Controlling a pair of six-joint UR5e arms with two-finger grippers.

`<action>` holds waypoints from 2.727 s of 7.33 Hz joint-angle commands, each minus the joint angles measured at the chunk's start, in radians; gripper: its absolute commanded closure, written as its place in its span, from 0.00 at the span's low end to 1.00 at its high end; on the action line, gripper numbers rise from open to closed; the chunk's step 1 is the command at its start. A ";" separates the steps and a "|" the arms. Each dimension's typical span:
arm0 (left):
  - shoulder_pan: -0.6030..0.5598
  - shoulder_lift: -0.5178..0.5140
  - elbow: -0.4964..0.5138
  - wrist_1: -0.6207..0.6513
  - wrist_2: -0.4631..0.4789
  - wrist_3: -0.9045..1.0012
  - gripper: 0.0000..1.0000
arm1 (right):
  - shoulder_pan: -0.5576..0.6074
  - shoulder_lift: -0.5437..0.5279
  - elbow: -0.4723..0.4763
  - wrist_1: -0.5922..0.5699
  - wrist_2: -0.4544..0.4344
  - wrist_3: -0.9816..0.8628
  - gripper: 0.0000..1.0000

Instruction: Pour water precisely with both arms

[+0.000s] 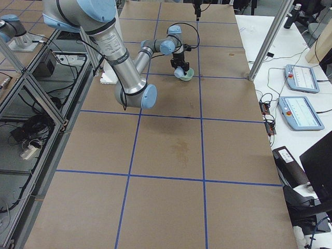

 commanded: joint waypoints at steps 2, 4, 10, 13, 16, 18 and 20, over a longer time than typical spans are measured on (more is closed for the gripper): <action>0.000 0.002 -0.003 -0.001 -0.002 -0.005 0.00 | -0.006 0.040 -0.007 -0.098 -0.021 -0.042 1.00; 0.000 0.006 -0.002 -0.001 -0.003 -0.005 0.00 | -0.016 0.039 -0.009 -0.096 -0.026 -0.039 1.00; 0.000 0.005 -0.003 -0.001 -0.002 -0.008 0.00 | -0.015 -0.096 0.113 0.246 -0.115 0.151 1.00; 0.000 0.005 -0.009 -0.001 -0.002 -0.015 0.00 | 0.010 -0.257 0.244 0.490 -0.290 0.400 1.00; 0.000 0.000 -0.021 0.002 -0.003 -0.021 0.00 | 0.066 -0.537 0.433 0.490 -0.479 0.613 1.00; 0.000 0.005 -0.064 0.016 -0.006 -0.025 0.00 | 0.125 -0.773 0.499 0.490 -0.580 0.770 1.00; 0.000 0.005 -0.078 0.016 -0.006 -0.050 0.00 | 0.126 -0.915 0.467 0.490 -0.691 0.983 1.00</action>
